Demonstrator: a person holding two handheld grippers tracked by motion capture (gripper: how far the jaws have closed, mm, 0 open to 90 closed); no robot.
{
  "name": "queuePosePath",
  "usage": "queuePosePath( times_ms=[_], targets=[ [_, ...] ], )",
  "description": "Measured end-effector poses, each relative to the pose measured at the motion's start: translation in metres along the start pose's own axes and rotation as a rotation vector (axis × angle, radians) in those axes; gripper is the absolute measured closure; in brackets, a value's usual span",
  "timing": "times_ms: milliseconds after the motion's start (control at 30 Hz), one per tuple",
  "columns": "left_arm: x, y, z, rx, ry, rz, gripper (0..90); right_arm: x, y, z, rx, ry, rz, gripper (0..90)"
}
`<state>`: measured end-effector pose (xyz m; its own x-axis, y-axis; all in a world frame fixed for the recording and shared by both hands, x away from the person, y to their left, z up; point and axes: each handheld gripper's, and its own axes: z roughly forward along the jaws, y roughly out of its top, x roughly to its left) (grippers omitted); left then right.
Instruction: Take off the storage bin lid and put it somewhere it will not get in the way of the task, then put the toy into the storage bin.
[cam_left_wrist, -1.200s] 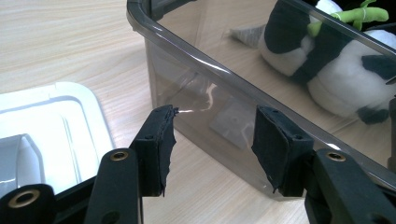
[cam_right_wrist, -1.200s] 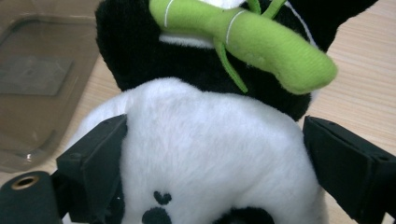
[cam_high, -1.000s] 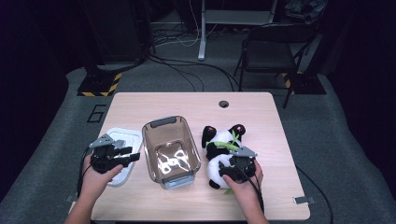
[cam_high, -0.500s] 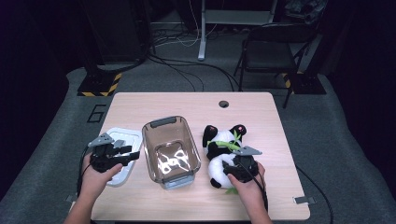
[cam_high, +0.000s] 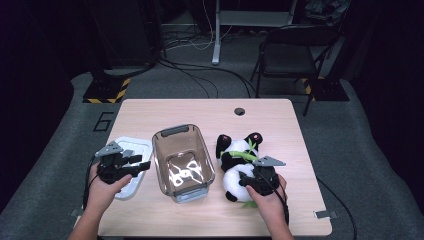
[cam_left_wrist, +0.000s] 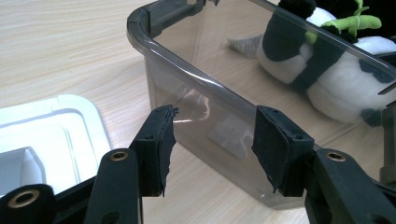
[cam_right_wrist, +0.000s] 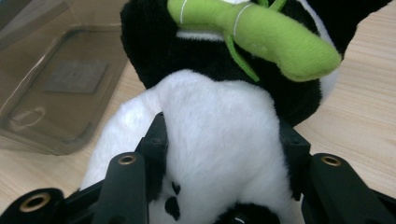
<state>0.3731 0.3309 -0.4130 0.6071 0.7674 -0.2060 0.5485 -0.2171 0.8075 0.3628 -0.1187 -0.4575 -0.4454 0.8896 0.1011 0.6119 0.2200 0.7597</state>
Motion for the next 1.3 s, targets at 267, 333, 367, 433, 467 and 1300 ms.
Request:
queuePosePath(
  times_ms=[267,333,367,433,467,1300],
  targets=[
    [0.001,-0.002,0.001,-0.008,-0.005,-0.010,47.9,-0.005,0.003,-0.004,-0.002,0.013,0.009,52.3],
    [0.000,-0.002,0.001,-0.002,-0.012,-0.016,47.7,-0.006,0.003,-0.006,-0.003,0.011,0.011,52.4],
    [-0.001,-0.003,0.003,0.000,-0.012,-0.016,47.4,-0.007,0.004,-0.007,-0.005,0.010,0.004,52.5],
    [-0.004,-0.003,0.004,0.015,-0.014,0.007,47.4,-0.010,0.005,-0.008,-0.003,0.014,0.017,52.7],
    [-0.006,-0.003,0.005,0.005,-0.013,0.000,47.4,-0.011,0.006,-0.009,-0.002,0.021,0.019,52.8],
    [-0.020,-0.005,0.013,0.030,-0.056,0.032,46.8,-0.022,0.031,-0.036,-0.039,0.059,-0.031,52.3]
  ],
)
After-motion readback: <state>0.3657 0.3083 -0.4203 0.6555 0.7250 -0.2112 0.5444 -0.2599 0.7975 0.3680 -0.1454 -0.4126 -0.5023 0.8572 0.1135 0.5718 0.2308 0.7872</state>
